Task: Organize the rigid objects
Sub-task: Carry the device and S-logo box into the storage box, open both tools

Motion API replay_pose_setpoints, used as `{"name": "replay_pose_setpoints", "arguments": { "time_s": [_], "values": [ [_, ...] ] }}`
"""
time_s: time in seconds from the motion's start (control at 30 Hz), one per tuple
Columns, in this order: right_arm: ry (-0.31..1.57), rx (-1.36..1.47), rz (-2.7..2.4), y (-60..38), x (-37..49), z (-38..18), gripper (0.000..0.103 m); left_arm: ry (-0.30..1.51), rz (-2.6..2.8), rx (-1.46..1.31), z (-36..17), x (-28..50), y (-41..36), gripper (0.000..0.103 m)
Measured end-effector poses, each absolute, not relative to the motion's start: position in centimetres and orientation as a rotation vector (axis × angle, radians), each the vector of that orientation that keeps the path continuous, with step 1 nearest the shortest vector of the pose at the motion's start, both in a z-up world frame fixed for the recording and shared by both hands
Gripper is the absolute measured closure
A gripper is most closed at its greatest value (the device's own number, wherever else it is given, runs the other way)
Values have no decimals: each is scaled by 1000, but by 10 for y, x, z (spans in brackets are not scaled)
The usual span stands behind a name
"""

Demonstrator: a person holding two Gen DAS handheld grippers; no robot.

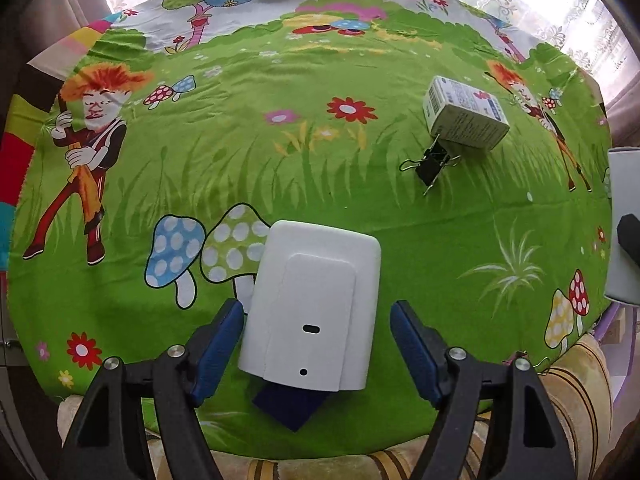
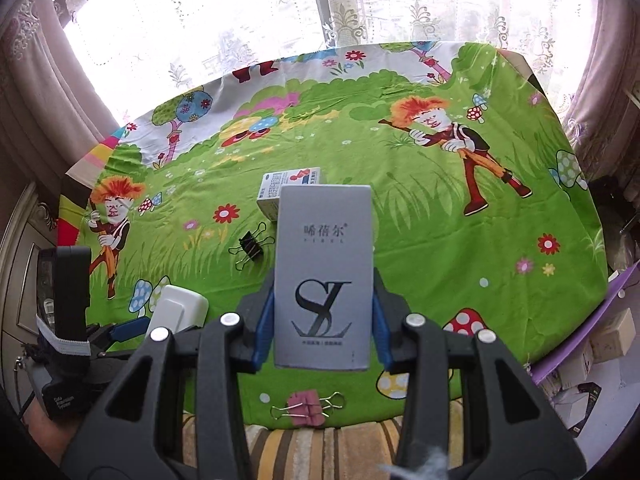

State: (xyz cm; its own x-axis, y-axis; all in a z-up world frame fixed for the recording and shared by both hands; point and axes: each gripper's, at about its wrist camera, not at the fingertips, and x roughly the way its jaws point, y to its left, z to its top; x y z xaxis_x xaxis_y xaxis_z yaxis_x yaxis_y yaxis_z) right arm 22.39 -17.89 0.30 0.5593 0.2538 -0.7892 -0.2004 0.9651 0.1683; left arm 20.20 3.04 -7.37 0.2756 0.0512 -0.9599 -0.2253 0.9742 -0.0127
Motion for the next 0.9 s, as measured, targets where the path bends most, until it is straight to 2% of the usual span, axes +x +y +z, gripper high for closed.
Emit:
{"name": "replay_pose_setpoints", "arguments": {
  "time_s": [0.07, 0.1, 0.13, 0.27, 0.57, 0.9],
  "values": [
    [929, 58, 263, -186, 218, 6, 58, 1289, 187, -136, -79, 206, 29, 30],
    [922, 52, 261, -189, 214, 6, 58, 1293, 179, -134, -81, 208, 29, 38],
    [918, 49, 260, -191, 212, 7, 58, 1288, 169, -137, -82, 208, 29, 38],
    [921, 33, 278, -193, 202, 4, 58, 1232, 158, -185, -76, 203, 35, 39],
    [908, -1, 307, -194, 184, 3, 58, 955, 139, -486, -31, 149, 73, 39],
    [859, -82, 306, -196, 162, 11, 58, 892, 37, -497, -11, 120, 37, 39]
  ]
}}
